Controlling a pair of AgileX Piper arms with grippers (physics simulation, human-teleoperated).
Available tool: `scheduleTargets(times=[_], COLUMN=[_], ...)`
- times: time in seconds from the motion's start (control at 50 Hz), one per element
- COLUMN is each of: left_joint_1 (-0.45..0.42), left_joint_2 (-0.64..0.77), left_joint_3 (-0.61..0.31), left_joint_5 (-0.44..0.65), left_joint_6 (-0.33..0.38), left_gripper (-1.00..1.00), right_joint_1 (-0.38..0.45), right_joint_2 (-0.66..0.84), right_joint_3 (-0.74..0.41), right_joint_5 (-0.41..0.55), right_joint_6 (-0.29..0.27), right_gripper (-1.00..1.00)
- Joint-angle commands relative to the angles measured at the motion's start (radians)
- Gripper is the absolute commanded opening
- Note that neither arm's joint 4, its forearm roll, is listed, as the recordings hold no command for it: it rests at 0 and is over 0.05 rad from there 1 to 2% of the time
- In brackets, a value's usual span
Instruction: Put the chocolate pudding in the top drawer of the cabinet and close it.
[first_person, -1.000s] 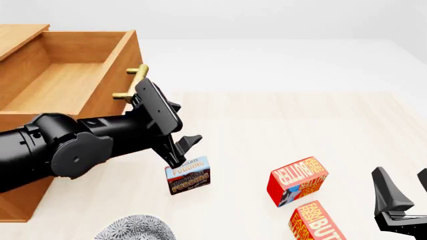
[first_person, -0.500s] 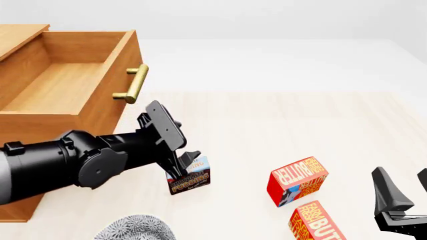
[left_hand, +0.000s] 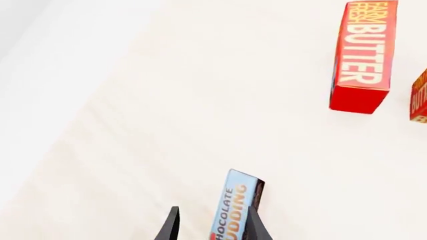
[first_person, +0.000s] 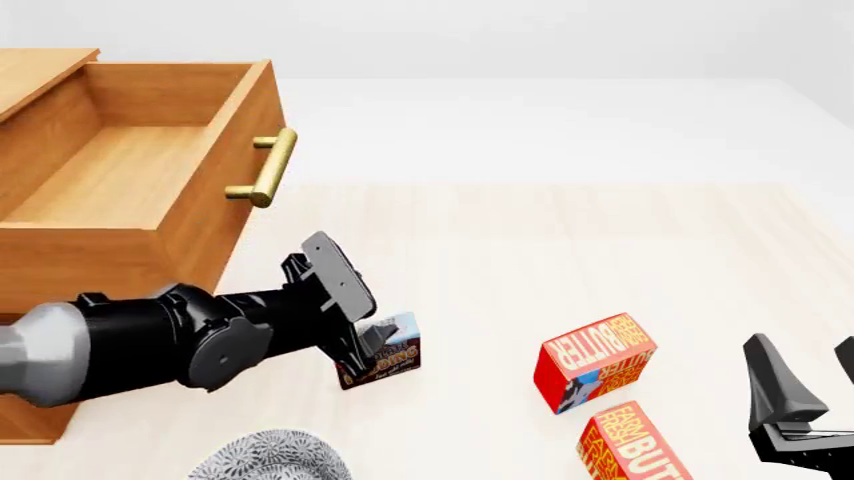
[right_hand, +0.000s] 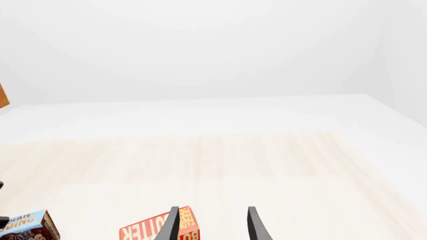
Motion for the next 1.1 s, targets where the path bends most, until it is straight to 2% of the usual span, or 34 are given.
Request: scheduleTargets(times=[0.02,0.12,0.16,0.32,0.8,1.1], left_joint_1=[0.005,0.008,0.012,0.024,-0.029,-0.033], left_joint_2=[0.031,0.043,0.047,0.065,0.104,0.140], left_joint_3=[0.019,0.026,0.028,0.027,0.024,0.028], left_joint_5=[-0.028,-0.038,-0.044,-0.059,-0.069,-0.096], left_joint_6=[-0.010,-0.013,-0.011,-0.003,-0.038,-0.061], left_gripper=[1.00,1.00,1.00,1.00,1.00,1.00], right_joint_1=[0.000,0.000,0.002,0.001,0.002,0.002], right_joint_2=[-0.001,-0.001,0.037,0.035,0.026,0.029], right_joint_3=[0.000,0.000,-0.001,-0.001,0.000,0.001], right_joint_5=[0.001,0.000,-0.035,-0.034,-0.026,-0.029], right_joint_6=[0.000,0.000,0.000,0.000,-0.001,-0.001], right_gripper=[1.00,1.00,1.00,1.00,1.00,1.00])
